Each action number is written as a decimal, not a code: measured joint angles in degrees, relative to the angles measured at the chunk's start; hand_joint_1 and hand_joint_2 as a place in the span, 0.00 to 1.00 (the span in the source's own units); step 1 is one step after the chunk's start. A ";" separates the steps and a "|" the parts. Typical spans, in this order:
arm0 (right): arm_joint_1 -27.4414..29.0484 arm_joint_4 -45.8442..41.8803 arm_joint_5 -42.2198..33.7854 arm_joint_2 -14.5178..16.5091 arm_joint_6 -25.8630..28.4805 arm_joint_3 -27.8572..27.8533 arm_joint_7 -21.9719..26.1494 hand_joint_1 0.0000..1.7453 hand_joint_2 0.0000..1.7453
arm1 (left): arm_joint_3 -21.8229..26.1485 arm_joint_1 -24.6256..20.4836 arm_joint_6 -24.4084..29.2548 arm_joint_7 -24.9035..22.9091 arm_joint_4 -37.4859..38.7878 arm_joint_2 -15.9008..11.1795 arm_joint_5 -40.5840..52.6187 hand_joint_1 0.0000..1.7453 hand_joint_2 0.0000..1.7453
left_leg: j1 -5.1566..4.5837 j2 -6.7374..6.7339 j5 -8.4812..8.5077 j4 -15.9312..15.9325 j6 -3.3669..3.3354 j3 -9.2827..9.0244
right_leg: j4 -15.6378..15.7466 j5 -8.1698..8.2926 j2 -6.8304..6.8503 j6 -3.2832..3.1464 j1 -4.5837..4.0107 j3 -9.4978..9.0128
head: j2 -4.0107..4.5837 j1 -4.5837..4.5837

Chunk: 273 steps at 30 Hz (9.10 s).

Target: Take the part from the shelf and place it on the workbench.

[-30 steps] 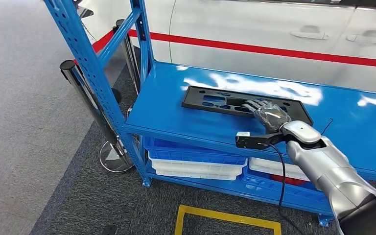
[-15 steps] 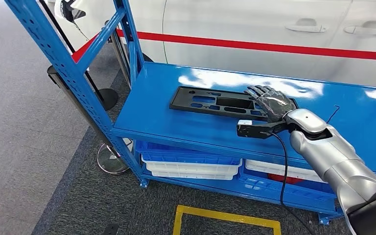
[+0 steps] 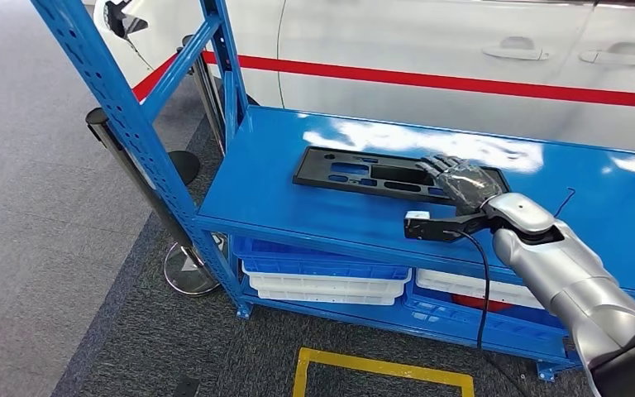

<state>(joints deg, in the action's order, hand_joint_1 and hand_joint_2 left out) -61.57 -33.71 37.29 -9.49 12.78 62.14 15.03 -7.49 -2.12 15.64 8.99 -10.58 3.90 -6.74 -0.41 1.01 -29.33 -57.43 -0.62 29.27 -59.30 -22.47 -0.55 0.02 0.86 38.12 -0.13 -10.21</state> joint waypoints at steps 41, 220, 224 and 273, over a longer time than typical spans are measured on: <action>0.83 2.96 -1.36 1.22 -0.91 0.98 2.00 0.00 1.00 | 2.52 0.37 -1.04 0.84 0.09 0.16 -2.67 0.00 0.00 | 0.95 -0.50 -6.94 -15.71 1.84 6.74 | 0.54 -0.41 0.43 -0.89 0.38 -0.68 | 0.00 -0.04; -8.67 6.81 2.66 8.25 2.59 -2.19 1.32 1.00 1.00 | 2.49 -0.96 0.51 8.57 0.31 1.30 -0.57 0.00 1.00 | 0.07 -0.33 5.76 -0.77 -0.83 6.32 | 1.89 -2.81 0.69 1.81 0.46 -4.56 | 0.00 -0.02; -8.74 6.72 2.66 7.99 2.45 -2.19 1.27 1.00 1.00 | 2.49 -0.94 0.58 8.58 0.31 1.30 -0.61 0.00 1.00 | 0.07 -0.33 5.76 -0.77 -0.83 6.32 | 1.89 -2.81 0.68 1.81 0.46 -4.57 | 0.00 -0.02; -8.26 4.88 0.15 5.78 2.10 -2.14 0.94 1.00 1.00 | -0.33 -0.98 5.34 8.43 0.31 0.86 2.62 0.00 1.00 | 1.26 -0.56 -3.03 -17.36 2.13 11.77 | 0.79 -0.75 1.06 -0.22 0.80 -1.40 | 0.01 -0.02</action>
<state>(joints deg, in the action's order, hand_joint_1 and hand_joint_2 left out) -69.83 -28.83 37.45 -3.71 14.88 60.00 15.96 -7.82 -3.09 20.98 17.42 -10.27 4.76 -4.13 0.85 0.45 -32.36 -74.79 1.52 41.03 -58.51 -23.23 0.51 -0.20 1.66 36.72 -0.13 -10.23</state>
